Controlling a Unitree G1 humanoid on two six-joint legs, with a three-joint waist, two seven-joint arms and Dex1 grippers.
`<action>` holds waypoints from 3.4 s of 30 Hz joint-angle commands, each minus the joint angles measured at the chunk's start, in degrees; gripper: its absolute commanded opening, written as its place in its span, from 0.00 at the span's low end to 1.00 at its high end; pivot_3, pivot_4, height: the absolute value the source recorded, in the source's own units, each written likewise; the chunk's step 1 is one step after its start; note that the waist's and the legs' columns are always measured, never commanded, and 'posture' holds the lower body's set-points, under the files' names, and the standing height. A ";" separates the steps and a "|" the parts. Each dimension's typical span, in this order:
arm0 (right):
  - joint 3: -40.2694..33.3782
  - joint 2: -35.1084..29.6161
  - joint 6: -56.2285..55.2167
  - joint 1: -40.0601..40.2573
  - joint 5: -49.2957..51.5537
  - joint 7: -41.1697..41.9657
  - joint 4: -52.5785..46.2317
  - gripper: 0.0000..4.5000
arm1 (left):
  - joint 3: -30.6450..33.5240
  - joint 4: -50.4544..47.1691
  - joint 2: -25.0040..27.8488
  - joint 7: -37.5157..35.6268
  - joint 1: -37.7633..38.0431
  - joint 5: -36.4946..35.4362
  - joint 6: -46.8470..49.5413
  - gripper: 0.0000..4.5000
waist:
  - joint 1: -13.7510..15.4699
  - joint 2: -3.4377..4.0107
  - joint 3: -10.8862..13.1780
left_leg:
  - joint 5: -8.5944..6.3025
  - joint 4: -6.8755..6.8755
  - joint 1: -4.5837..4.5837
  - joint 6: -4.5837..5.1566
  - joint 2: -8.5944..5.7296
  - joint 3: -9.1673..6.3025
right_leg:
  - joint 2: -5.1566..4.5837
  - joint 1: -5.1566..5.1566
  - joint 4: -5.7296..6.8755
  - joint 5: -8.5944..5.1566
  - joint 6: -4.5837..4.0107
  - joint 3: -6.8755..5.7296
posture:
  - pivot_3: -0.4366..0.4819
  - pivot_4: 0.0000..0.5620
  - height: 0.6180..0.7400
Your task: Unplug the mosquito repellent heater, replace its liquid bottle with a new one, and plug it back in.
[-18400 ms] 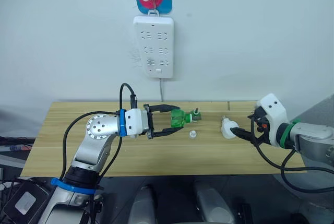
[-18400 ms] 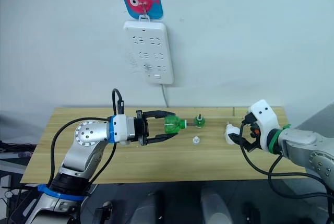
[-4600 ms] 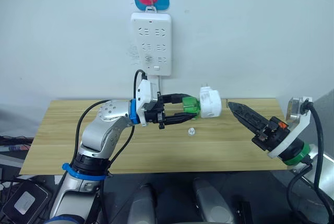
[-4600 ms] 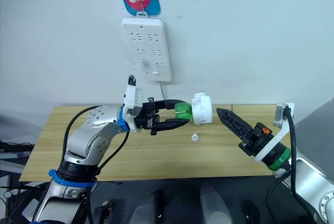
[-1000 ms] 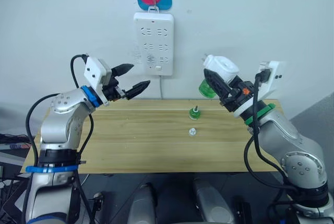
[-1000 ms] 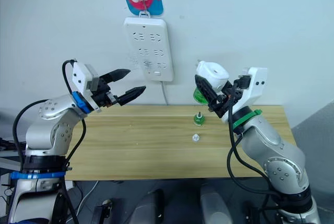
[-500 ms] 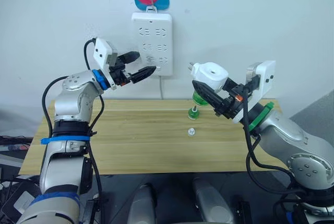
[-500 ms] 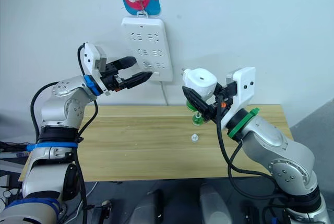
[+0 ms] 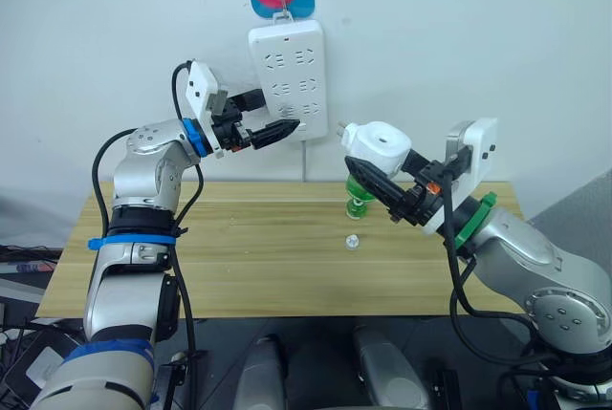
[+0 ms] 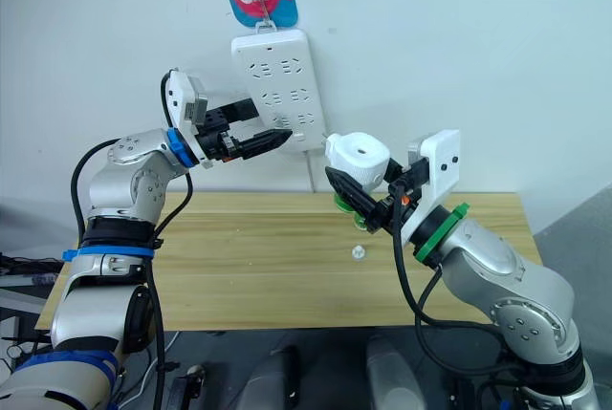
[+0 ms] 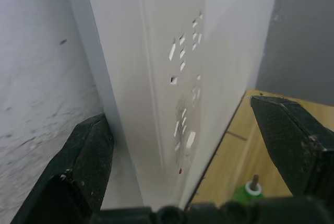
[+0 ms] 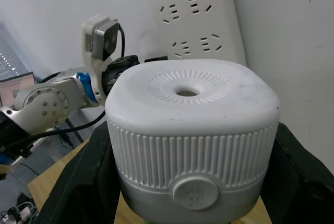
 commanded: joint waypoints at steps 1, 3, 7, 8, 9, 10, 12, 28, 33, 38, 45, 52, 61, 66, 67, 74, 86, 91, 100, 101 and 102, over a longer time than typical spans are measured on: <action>-0.52 0.29 -0.69 -0.10 -0.11 1.43 -2.84 0.66 | 0.54 -2.82 -0.22 -1.22 -1.69 -1.49 0.86 0.87 | -0.01 0.00 0.00 | 0.00 0.00 0.00 0.00 0.00 0.00 | 0.00 0.00 0.00 0.00 0.00 0.00 | 0.22 0.42 0.86; -0.19 0.55 -0.70 0.00 -0.15 1.96 -2.81 0.66 | 0.64 -2.34 -0.52 -1.17 -2.01 -1.25 0.75 0.74 | 0.00 0.00 0.00 | 0.00 0.01 0.00 0.00 -0.01 -0.01 | 0.00 0.00 0.00 0.00 0.00 0.00 | 0.22 0.42 0.86; 0.78 1.38 -0.66 -0.34 -1.13 2.55 -2.52 0.66 | 0.93 -0.67 -1.63 0.15 -3.04 -0.37 -0.97 0.46 | 0.13 0.00 0.00 | 0.00 0.02 -0.03 0.00 -0.03 -0.02 | -0.01 0.00 -0.01 0.00 0.00 -0.01 | 0.23 0.41 0.86; 1.19 1.71 -0.63 -0.77 -1.65 2.51 -2.36 0.66 | 1.00 -0.37 -1.90 0.40 -3.25 -0.28 -1.17 0.39 | 0.13 0.00 0.00 | 0.00 0.02 -0.04 0.00 -0.03 -0.03 | -0.01 0.00 -0.01 0.00 0.00 -0.02 | 0.23 0.41 0.86; 1.76 2.08 -0.60 -1.42 -2.55 2.51 -2.05 0.66 | 0.89 -0.17 -2.14 0.53 -3.37 -0.02 -1.62 0.31 | 0.13 0.00 0.00 | 0.00 0.02 -0.04 0.00 -0.03 -0.04 | -0.01 0.00 -0.01 0.00 0.00 -0.02 | 0.23 0.40 0.86; 2.43 2.46 -0.56 -2.18 -3.82 2.41 -1.65 0.66 | 0.83 -0.11 -2.28 0.49 -3.40 0.07 -1.76 0.28 | 0.14 0.00 0.00 | 0.00 0.02 -0.04 0.00 -0.04 -0.04 | -0.01 0.00 -0.01 0.00 0.00 -0.02 | 0.23 0.40 0.86; 3.77 3.18 -0.22 -3.84 -6.82 1.75 -0.50 0.66 | 0.78 0.09 -2.39 0.43 -3.46 0.26 -2.07 0.28 | 0.13 0.00 0.00 | 0.01 0.06 -0.05 -0.01 -0.03 -0.07 | -0.01 0.00 0.00 0.00 0.00 -0.04 | 0.23 0.40 0.86; 11.90 12.66 0.50 -15.07 -32.60 0.34 15.22 0.66 | 1.15 -3.55 -0.62 0.51 -0.45 -0.19 -0.56 0.28 | 0.05 0.00 0.00 | 0.02 0.03 -0.05 -0.02 -0.03 -0.12 | -0.02 -0.03 0.04 0.02 0.00 -0.08 | 0.27 0.39 0.86; 11.64 14.96 0.30 -15.21 -36.55 1.62 16.71 0.66 | 1.10 -3.65 -0.39 0.39 -0.54 -0.29 -0.43 0.28 | 0.04 0.00 0.00 | 0.02 0.03 -0.05 -0.02 -0.03 -0.13 | -0.02 -0.04 0.04 0.02 0.00 -0.09 | 0.27 0.39 0.86; 11.39 17.02 -0.62 -15.66 -39.58 3.25 18.04 0.66 | 0.94 -3.79 -0.47 0.41 -0.55 -0.22 -0.46 0.28 | 0.02 0.00 0.00 | 0.02 0.03 -0.05 -0.02 -0.03 -0.13 | -0.02 -0.04 0.06 0.02 -0.01 -0.10 | 0.27 0.39 0.86; 11.49 19.65 -1.84 -16.45 -43.59 5.06 19.97 0.66 | 0.92 -4.24 -0.36 0.53 -0.36 -0.25 -0.20 0.28 | 0.03 0.00 0.00 | 0.02 0.04 -0.05 -0.02 -0.03 -0.14 | -0.03 -0.04 0.07 0.02 -0.01 -0.10 | 0.27 0.39 0.86; 11.75 21.50 -2.93 -16.53 -47.08 6.49 21.51 0.66 | 0.98 -5.21 -0.22 0.73 0.22 -0.44 0.42 0.28 | 0.02 0.00 0.00 | 0.03 0.06 -0.04 -0.02 -0.03 -0.14 | -0.03 -0.04 0.13 0.03 -0.02 -0.10 | 0.28 0.39 0.86; 11.91 24.88 -3.69 -18.67 -50.00 8.20 27.69 0.66 | 1.01 -6.84 -0.26 0.55 0.84 -0.76 1.84 0.28 | -0.08 0.00 0.00 | 0.04 0.07 0.00 -0.05 -0.02 -0.14 | -0.03 -0.04 0.20 0.04 -0.04 -0.10 | 0.28 0.39 0.86; 10.71 27.40 -3.56 -20.37 -49.65 9.28 31.08 0.66 | 0.62 -7.62 -0.08 0.14 1.30 -0.80 2.23 0.28 | -0.50 0.00 -0.01 | 0.05 0.07 0.06 -0.06 0.00 -0.11 | -0.02 -0.03 0.23 0.07 -0.07 -0.08 | 0.28 0.39 0.86; 10.34 27.82 -3.20 -20.79 -49.48 9.54 31.90 0.66 | 0.57 -7.77 -0.04 0.04 1.40 -0.81 2.33 0.28 | -0.57 0.00 -0.01 | 0.06 0.06 0.08 -0.06 0.01 -0.11 | -0.02 -0.02 0.25 0.07 -0.08 -0.08 | 0.28 0.39 0.86; 9.49 28.35 -5.17 -24.06 -50.17 12.65 38.39 0.66 | 0.61 -8.19 -0.08 -0.12 1.65 -0.94 2.82 0.28 | -1.54 0.00 -0.01 | 0.13 0.05 0.28 -0.01 0.05 -0.08 | 0.03 0.05 0.34 0.11 -0.12 -0.05 | 0.28 0.39 0.86; 8.68 26.93 -4.75 -22.88 -51.07 14.87 35.78 1.00 | 1.71 -5.61 -0.01 1.61 1.07 0.97 -0.44 0.28 | -1.06 -0.01 -0.02 | 0.21 -0.04 0.30 0.09 0.06 -0.10 | 0.07 0.04 0.38 0.15 -0.18 -0.09 | 0.28 0.39 0.86; 8.81 24.32 -1.75 -19.25 -51.67 15.51 28.52 1.00 | 2.24 -4.12 0.16 3.14 1.04 1.80 -2.70 0.28 | -0.84 -0.01 -0.02 | 0.20 -0.11 -0.08 0.10 0.00 -0.13 | -0.17 -0.07 0.01 0.14 -0.18 -0.20 | 0.29 0.38 0.86; 7.67 19.30 5.73 -13.98 -47.55 18.83 14.60 1.00 | 4.27 0.58 0.82 7.45 -1.33 2.24 -6.35 0.36 | -0.57 -0.01 -0.02 | 0.22 0.00 0.01 0.09 0.00 -0.17 | -0.01 -0.07 0.20 0.15 -0.15 -0.19 | 0.29 0.38 0.86; 7.64 19.16 6.53 -13.60 -47.03 18.90 13.63 1.00 | 4.35 1.01 1.02 8.01 -1.59 2.62 -7.14 0.45 | -0.58 -0.02 -0.02 | 0.22 0.00 0.01 0.09 0.00 -0.17 | -0.01 -0.06 0.20 0.15 -0.15 -0.19 | 0.29 0.38 0.86; 7.61 19.07 7.14 -13.36 -46.68 18.93 12.96 1.00 | 4.34 1.34 1.16 8.42 -1.77 2.91 -7.83 0.51 | -0.58 -0.02 -0.02 | 0.22 0.01 0.01 0.09 0.00 -0.16 | -0.01 -0.06 0.20 0.15 -0.15 -0.18 | 0.29 0.38 0.86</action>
